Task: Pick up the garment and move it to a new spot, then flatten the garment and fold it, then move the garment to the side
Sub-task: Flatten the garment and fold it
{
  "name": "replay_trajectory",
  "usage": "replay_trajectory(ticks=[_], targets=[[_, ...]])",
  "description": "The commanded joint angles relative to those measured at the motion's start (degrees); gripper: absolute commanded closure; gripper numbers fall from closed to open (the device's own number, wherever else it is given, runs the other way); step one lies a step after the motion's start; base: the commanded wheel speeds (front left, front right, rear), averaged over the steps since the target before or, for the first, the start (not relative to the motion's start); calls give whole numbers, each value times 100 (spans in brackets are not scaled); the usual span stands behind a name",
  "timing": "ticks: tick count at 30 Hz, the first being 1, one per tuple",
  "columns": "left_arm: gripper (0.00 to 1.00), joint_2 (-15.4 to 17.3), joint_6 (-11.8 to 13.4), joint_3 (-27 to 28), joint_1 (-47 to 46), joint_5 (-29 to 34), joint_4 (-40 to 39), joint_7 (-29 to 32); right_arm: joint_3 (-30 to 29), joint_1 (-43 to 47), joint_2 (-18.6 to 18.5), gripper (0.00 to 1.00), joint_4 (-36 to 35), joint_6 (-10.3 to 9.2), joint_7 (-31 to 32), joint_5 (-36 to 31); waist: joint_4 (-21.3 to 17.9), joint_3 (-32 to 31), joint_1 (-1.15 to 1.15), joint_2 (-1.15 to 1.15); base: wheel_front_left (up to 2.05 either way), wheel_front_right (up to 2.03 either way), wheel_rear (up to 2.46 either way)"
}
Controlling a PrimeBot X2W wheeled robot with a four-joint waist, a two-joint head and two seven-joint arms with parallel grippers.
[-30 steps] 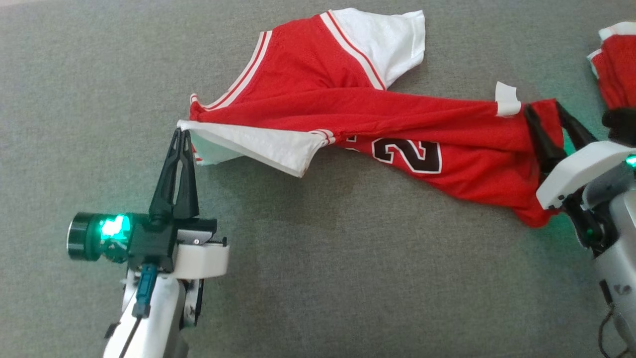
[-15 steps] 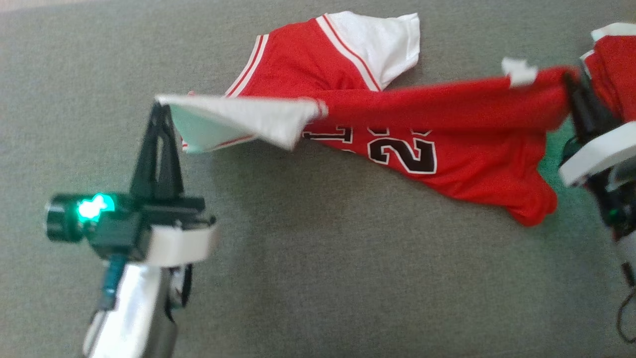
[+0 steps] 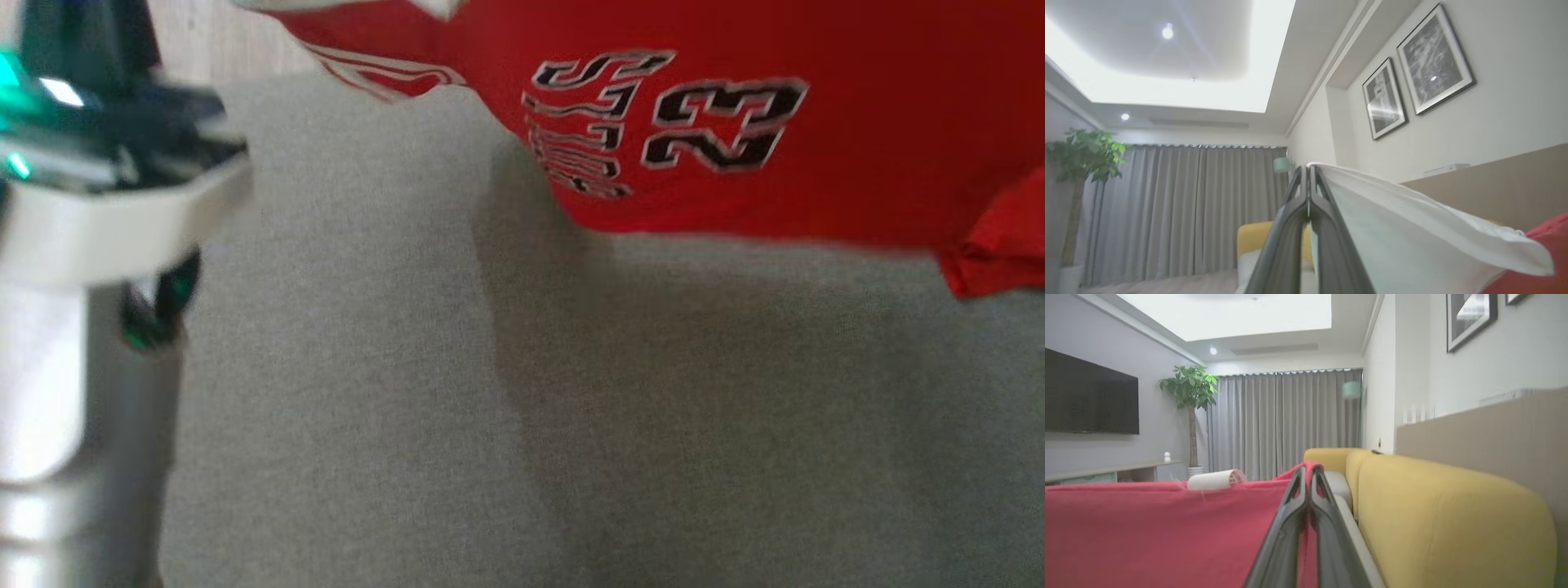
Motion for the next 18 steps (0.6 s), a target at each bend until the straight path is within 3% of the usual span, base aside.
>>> replay_trajectory(ticks=[1, 7, 13, 18], targets=[[100, 301, -68, 231, -689, -20, -329, 216, -181, -339, -237, 100, -365, -4, 156, -94, 17, -218, 1, 0, 0, 0, 0], [100, 409, -215, 55, -1805, -31, -161, 741, -315, -886, -277, 100, -452, -4, 571, -277, 131, -258, 1, 0, 0, 0, 0], [100, 454, -322, -83, -2849, -149, 959, 1241, 62, -1671, -159, 100, 240, -4, 967, -364, 281, 231, 1, 0, 0, 0, 0], [100, 421, -384, -212, -3601, -94, 2058, 1006, 526, -2437, 58, 100, 1003, -4, 880, -501, 406, 900, 1, 0, 0, 0, 0]])
